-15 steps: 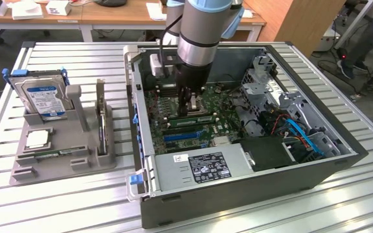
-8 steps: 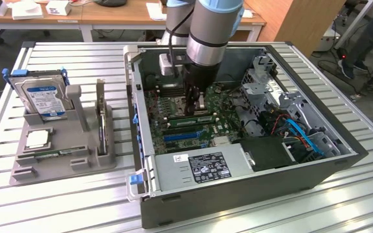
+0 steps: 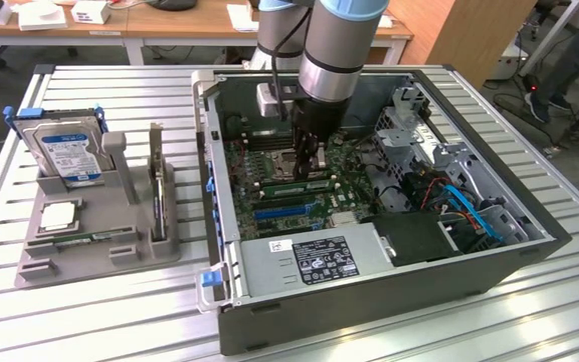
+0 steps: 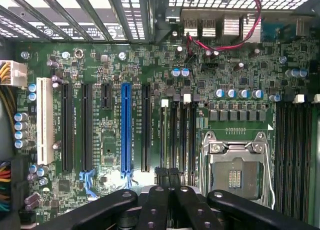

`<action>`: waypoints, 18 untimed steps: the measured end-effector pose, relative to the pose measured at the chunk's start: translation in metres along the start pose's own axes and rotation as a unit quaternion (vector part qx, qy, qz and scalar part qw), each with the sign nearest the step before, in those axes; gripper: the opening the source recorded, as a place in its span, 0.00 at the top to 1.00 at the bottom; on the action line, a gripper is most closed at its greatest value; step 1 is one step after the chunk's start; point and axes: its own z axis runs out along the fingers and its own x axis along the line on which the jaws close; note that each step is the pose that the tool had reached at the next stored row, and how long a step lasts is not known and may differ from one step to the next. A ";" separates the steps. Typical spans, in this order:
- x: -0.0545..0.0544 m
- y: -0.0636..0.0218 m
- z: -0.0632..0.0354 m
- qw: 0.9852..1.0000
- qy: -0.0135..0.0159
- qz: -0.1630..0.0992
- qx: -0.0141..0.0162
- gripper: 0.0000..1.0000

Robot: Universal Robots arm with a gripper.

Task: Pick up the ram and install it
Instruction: 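Press down the ram until it locks into place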

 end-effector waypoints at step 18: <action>0.000 -0.0053 0.0060 1.000 0.000 0.000 0.000 0.91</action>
